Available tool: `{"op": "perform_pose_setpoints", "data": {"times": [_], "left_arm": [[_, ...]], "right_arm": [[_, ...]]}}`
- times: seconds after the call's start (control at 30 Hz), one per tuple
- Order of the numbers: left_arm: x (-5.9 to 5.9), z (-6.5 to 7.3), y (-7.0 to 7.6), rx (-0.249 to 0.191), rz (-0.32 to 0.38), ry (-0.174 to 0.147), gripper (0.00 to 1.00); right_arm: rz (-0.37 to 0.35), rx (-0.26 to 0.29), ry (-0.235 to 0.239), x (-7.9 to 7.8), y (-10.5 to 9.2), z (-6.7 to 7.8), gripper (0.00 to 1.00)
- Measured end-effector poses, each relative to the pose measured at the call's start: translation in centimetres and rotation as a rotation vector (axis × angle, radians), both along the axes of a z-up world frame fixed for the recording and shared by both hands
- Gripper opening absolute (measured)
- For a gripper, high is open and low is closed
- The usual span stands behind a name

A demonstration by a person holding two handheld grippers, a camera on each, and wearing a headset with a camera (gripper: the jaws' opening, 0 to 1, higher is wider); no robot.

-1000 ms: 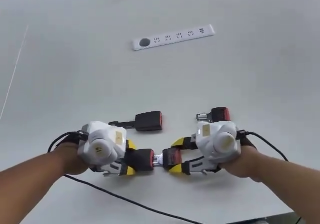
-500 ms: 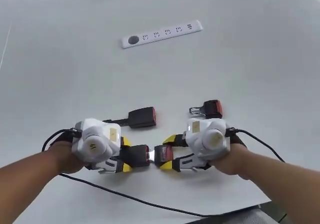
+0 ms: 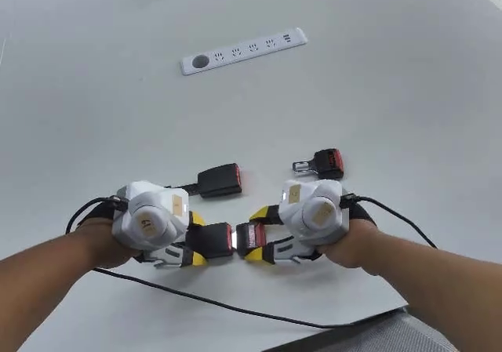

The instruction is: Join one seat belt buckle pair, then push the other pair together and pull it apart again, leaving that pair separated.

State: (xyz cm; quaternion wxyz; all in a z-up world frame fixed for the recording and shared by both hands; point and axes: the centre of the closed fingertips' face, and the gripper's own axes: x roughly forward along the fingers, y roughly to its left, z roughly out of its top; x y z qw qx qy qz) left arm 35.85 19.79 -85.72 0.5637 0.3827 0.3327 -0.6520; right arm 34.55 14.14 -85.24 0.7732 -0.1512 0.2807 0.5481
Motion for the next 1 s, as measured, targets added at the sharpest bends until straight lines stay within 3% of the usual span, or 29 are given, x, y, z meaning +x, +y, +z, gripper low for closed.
{"op": "perform_pose_setpoints", "data": {"times": [0.4,0.5,0.87,1.0], "left_arm": [[0.04,0.12,0.08,-0.050,0.004,0.011,0.33],[0.05,0.13,0.10,-0.054,0.027,0.024,0.33],[-0.09,0.23,0.25,-0.102,0.052,0.030,0.33],[-0.12,0.29,0.03,-0.100,0.040,0.031,0.33]], "right_arm": [[0.023,-0.029,-0.030,-0.07,-0.03,-0.14,0.34],[0.029,-0.020,-0.063,-0.21,-0.20,-0.10,0.34],[0.047,0.007,-0.093,-0.09,-0.24,0.01,0.33],[0.041,0.024,-0.091,-0.02,-0.23,0.07,0.33]]}}
